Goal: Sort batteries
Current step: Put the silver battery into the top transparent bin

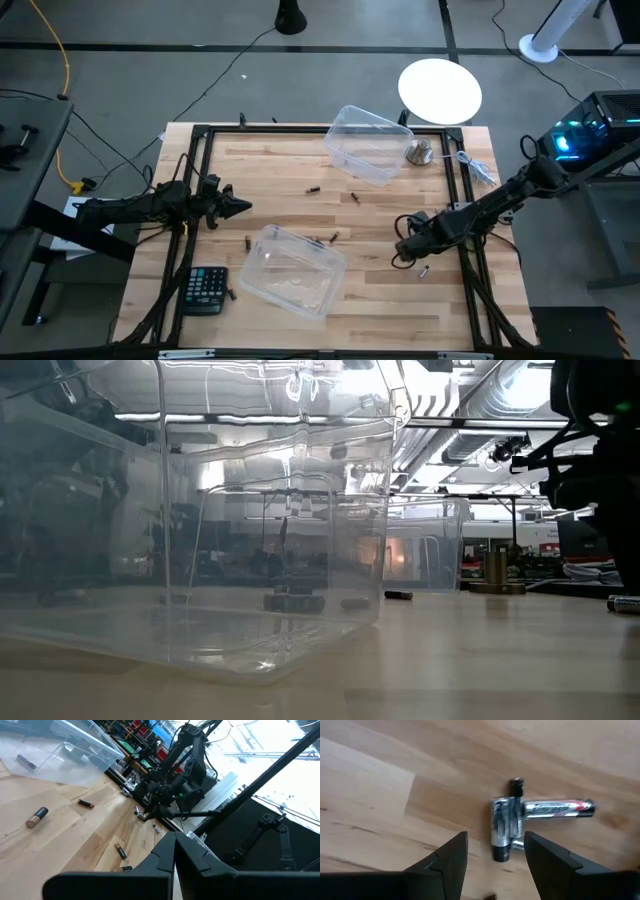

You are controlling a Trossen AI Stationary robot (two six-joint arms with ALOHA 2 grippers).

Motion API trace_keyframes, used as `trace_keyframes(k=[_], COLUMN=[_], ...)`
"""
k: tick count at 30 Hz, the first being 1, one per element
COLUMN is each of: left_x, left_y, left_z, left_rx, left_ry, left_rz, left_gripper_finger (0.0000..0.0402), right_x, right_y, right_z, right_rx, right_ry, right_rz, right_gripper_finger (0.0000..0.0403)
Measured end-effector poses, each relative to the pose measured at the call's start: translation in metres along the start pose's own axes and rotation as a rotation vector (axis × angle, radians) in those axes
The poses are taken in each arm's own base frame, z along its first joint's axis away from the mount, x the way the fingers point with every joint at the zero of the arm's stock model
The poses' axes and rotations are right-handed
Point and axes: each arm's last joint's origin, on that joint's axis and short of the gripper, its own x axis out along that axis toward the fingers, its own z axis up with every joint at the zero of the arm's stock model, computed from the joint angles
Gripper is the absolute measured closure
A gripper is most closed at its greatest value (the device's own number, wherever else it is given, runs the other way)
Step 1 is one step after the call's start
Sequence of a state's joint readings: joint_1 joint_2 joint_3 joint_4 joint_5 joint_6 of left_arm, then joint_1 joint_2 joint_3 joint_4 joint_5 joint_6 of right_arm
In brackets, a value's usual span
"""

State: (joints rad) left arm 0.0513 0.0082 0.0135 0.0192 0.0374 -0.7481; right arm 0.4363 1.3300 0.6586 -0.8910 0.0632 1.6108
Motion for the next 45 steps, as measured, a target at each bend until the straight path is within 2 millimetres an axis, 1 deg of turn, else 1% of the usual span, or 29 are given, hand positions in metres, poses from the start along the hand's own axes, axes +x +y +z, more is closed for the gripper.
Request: trace_keyframes(k=[5, 9, 14, 18, 25, 28, 30, 33, 35, 37, 38, 39, 42, 45], left_x=[0.000, 0.000, 0.000, 0.000, 0.000, 0.000, 0.000, 0.000, 0.000, 0.000, 0.000, 0.000, 0.000, 0.000], left_y=[0.000, 0.000, 0.000, 0.000, 0.000, 0.000, 0.000, 0.000, 0.000, 0.000, 0.000, 0.000, 0.000, 0.000], left_z=[0.000, 0.000, 0.000, 0.000, 0.000, 0.000, 0.000, 0.000, 0.000, 0.000, 0.000, 0.000, 0.000, 0.000], left_rx=[0.000, 0.000, 0.000, 0.000, 0.000, 0.000, 0.000, 0.000, 0.000, 0.000, 0.000, 0.000, 0.000, 0.000], left_ry=[0.000, 0.000, 0.000, 0.000, 0.000, 0.000, 0.000, 0.000, 0.000, 0.000, 0.000, 0.000, 0.000, 0.000], left_rz=[0.000, 0.000, 0.000, 0.000, 0.000, -0.001, 0.000, 0.000, 0.000, 0.000, 0.000, 0.000, 0.000, 0.000], left_gripper_finger=[0.0401, 0.0401, 0.0401, 0.0401, 0.0401, 0.0401, 0.0401, 0.0401, 0.0401, 0.0401, 0.0401, 0.0401, 0.0401, 0.0401], right_x=[0.000, 0.001, 0.011, 0.019, 0.023, 0.024, 0.024, 0.024, 0.024, 0.019, 0.015, 0.009, -0.024, -0.054], right_y=[0.004, 0.004, 0.008, 0.015, 0.018, 0.018, 0.018, 0.019, 0.020, 0.023, 0.025, 0.028, 0.043, 0.054], right_z=[0.000, 0.000, -0.001, -0.002, -0.002, -0.002, -0.002, -0.002, -0.002, -0.002, -0.003, -0.003, 0.002, 0.019], right_rx=[-0.048, -0.057, -0.088, -0.092, -0.076, -0.062, -0.063, -0.085, -0.096, -0.123, -0.145, -0.158, -0.205, -0.238], right_ry=[0.011, -0.001, 0.007, 0.019, 0.020, 0.019, 0.018, 0.018, 0.018, 0.018, 0.017, 0.016, -0.031, -0.168], right_rz=[0.039, 0.031, -0.017, -0.014, -0.012, -0.010, -0.012, -0.008, -0.006, -0.002, -0.002, -0.003, 0.061, 0.074], right_gripper_finger=[0.0215, 0.0215, 0.0215, 0.0215, 0.0220, 0.0236, 0.0254, 0.0292, 0.0329, 0.0372, 0.0382, 0.0384, 0.0374, 0.0382])
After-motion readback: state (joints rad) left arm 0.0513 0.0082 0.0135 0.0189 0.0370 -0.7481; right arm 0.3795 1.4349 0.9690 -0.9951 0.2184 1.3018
